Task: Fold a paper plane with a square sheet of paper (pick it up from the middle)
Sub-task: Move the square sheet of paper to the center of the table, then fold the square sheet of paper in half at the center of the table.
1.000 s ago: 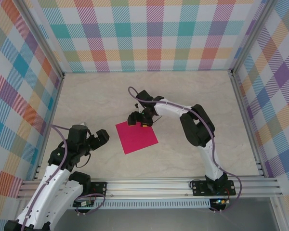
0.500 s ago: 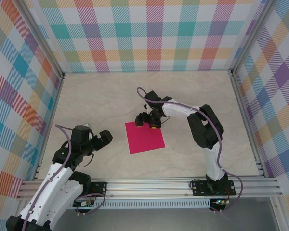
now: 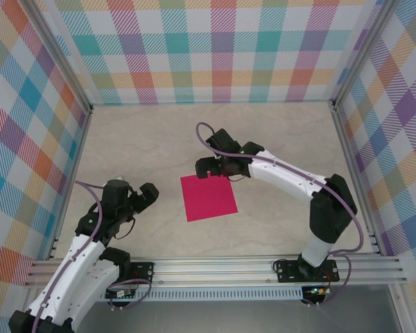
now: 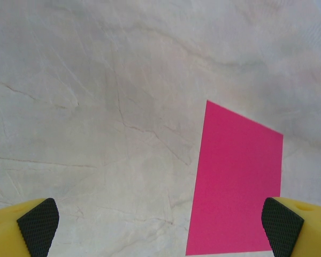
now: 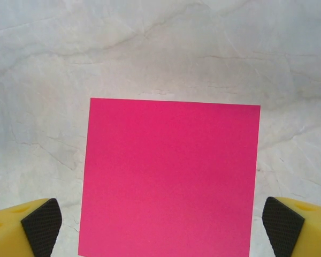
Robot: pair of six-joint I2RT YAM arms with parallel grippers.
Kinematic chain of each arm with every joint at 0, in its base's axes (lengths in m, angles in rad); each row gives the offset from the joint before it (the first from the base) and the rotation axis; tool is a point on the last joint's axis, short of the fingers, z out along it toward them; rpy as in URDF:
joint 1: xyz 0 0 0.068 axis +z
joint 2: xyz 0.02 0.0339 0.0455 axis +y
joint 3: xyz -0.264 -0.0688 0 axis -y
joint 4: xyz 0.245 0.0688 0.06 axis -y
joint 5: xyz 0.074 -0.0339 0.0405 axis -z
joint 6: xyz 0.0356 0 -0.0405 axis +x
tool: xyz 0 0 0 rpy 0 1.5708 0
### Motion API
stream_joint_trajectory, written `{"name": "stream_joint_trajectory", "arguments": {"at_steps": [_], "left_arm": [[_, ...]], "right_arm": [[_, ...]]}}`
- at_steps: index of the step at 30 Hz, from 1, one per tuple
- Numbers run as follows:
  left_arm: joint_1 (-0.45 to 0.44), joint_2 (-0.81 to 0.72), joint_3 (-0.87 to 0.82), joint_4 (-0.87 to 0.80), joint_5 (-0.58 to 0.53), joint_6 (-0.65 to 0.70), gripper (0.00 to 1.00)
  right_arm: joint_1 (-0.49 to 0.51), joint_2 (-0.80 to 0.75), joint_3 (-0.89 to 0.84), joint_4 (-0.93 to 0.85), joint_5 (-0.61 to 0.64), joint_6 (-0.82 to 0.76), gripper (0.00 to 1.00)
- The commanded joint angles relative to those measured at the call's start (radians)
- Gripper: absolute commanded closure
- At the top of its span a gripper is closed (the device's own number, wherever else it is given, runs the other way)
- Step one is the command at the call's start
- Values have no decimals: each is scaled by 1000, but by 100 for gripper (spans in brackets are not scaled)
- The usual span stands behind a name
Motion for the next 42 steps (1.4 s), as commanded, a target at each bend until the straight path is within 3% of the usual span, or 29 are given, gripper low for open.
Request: {"name": "stream_joint_trajectory", "arguments": {"at_steps": [1, 7, 15, 19, 29, 42], "left_arm": [[13, -45, -39, 46, -67, -29, 0], [13, -140, -112, 135, -29, 2, 0], [13, -202, -125, 128, -25, 74, 0], [13, -161, -117, 148, 23, 91, 0], [13, 14, -71, 154, 154, 129, 0], [13, 46, -58, 162, 128, 120, 0]], "right_arm": [[5, -18, -116, 138, 20, -84, 0], [-6, 165, 15, -48, -167, -7, 0], [26, 238, 72, -129, -101, 93, 0], [39, 332, 183, -236, -56, 106, 2], [63, 430, 270, -289, -73, 133, 4], [76, 558, 276, -352, -53, 130, 0]]}}
